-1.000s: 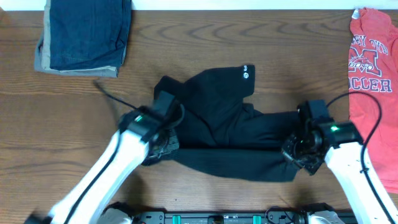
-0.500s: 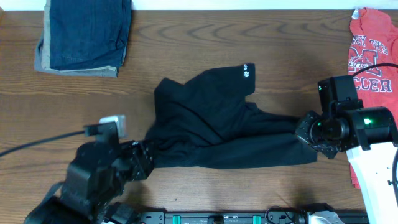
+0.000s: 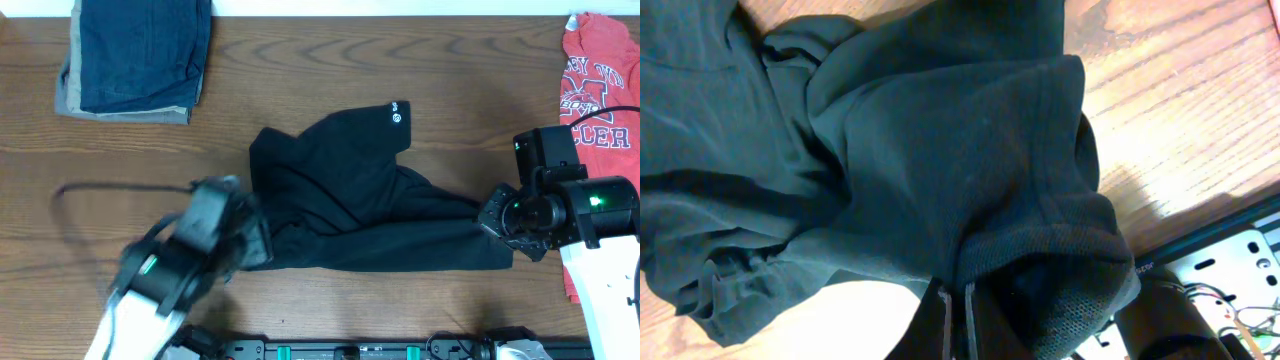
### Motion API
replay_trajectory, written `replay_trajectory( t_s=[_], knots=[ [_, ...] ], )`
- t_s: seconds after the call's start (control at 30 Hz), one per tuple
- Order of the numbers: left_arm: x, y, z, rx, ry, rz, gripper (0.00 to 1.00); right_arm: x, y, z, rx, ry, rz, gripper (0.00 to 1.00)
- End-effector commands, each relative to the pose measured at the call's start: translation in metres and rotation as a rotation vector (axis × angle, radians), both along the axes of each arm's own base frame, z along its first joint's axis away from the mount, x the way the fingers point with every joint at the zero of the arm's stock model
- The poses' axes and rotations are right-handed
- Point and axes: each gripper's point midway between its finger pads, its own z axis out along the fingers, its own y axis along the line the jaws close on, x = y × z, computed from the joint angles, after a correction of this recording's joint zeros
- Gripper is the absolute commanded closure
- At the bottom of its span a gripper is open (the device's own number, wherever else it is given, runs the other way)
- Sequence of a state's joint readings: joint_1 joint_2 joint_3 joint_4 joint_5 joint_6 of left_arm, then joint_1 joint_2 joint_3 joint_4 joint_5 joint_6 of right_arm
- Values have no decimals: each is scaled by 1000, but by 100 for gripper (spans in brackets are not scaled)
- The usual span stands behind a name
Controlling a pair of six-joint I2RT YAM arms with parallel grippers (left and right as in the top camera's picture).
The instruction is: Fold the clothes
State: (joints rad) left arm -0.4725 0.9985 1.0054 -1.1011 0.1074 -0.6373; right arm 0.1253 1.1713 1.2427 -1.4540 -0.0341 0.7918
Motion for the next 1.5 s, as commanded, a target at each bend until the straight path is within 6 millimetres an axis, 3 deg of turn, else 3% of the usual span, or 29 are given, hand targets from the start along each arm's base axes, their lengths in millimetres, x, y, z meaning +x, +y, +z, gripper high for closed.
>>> replay_trajectory(
  t_s=[0.0,0.27,0.53,0.77,0.97,1.1,1.2,1.4,1.47],
  knots=[
    [7,-14,-35,8,160,32,38,3,-5,7,-18,-34,0,99],
    [35,-43,-116,14,409,171,38,6,-7,8,-27,-46,-2,98],
    [51,-67,-155,-27,456,266,38,10,-12,8,-56,-60,-9,98],
    [69,-72,-162,-44,397,319,38,9,-12,8,-58,-57,-4,98],
    [67,-69,-163,-26,399,323,40,9,-14,8,-69,-57,-4,98],
    [61,-64,-164,1,417,325,56,9,-14,8,-70,-55,-3,97],
    [59,-57,-165,39,414,332,61,9,-14,7,-69,-55,-3,98],
    [59,-43,-164,106,391,346,94,9,-14,7,-70,-54,-3,98],
    [60,-43,-162,107,381,339,94,9,-14,7,-69,-54,-3,97]
  ],
)
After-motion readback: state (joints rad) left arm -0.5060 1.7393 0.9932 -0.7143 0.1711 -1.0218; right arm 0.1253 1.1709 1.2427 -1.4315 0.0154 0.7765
